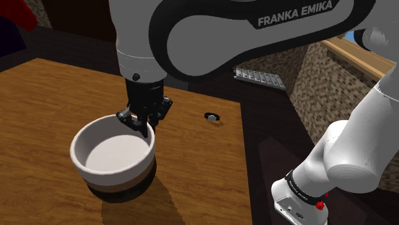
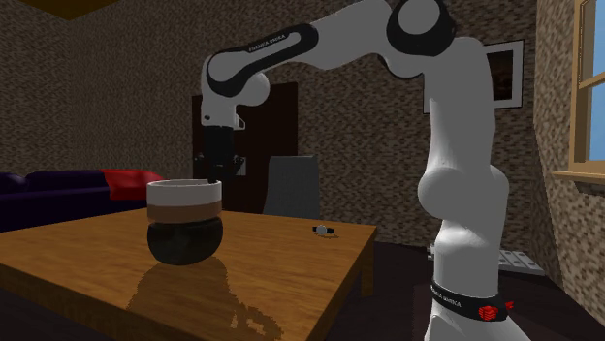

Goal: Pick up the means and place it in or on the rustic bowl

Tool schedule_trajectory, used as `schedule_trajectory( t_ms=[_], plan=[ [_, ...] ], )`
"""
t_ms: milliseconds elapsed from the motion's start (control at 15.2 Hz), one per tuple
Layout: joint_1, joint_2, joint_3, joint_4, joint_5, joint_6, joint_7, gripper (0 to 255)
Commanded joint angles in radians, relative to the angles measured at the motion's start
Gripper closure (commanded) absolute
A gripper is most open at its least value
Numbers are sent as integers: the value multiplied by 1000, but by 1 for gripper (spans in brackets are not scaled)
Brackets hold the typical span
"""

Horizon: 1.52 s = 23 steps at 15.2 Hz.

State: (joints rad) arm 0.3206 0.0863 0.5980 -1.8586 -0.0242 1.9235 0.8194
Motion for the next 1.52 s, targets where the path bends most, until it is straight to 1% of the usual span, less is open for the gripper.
schedule_trajectory(
  t_ms=[0, 528, 594, 924, 1188, 1452],
  plan=[
    [0, 4, -1, -20, -3, 25, 0, 255],
    [0, 6, -1, -25, -4, 31, 1, 255],
    [0, 6, -1, -25, -4, 31, 1, 0],
    [0, 6, -1, -25, -4, 31, 1, 0],
    [-3, -15, -1, 81, 9, -92, -8, 0],
    [-3, -15, -1, 81, 9, -92, -8, 0]
  ],
)
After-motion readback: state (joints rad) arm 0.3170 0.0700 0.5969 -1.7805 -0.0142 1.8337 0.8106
